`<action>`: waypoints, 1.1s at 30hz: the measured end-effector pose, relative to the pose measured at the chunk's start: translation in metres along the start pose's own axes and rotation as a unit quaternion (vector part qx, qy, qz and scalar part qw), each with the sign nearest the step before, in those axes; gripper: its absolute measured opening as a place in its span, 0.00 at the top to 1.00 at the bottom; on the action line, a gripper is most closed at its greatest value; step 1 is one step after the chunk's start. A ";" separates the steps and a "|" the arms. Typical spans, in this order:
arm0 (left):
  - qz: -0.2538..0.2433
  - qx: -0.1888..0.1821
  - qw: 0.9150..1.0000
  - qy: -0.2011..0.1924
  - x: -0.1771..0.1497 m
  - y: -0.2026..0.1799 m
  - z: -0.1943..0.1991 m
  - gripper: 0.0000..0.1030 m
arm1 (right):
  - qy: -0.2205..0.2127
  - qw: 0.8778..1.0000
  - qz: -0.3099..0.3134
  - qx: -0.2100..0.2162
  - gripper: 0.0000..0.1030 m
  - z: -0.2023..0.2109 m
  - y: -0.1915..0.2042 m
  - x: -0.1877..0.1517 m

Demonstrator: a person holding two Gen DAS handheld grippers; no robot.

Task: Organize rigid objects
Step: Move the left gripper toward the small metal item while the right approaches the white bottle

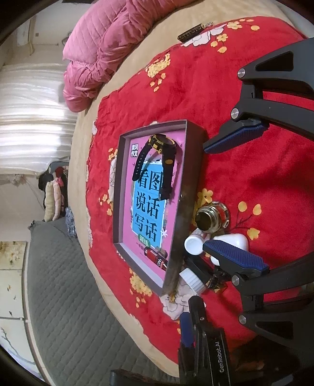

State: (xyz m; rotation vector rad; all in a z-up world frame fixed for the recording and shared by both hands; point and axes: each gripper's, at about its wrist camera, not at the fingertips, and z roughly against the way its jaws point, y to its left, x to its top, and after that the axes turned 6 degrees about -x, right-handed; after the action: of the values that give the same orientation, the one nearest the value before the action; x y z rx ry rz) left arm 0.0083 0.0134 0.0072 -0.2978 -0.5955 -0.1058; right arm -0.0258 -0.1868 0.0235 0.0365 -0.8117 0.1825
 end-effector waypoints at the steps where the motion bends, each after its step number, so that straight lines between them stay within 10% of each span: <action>1: 0.002 -0.002 1.000 0.002 0.000 0.000 -0.001 0.52 | 0.000 1.000 0.000 0.000 0.27 0.000 0.000 0.000; 33: -0.011 0.004 1.000 0.022 0.005 -0.002 -0.045 0.52 | 0.023 1.000 0.001 0.012 0.27 -0.030 0.004 -0.008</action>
State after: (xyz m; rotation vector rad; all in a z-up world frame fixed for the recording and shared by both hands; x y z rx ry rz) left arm 0.0362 -0.0018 -0.0246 -0.2801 -0.5547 -0.1315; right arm -0.0098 -0.1814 -0.0030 0.0546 -0.7629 0.1948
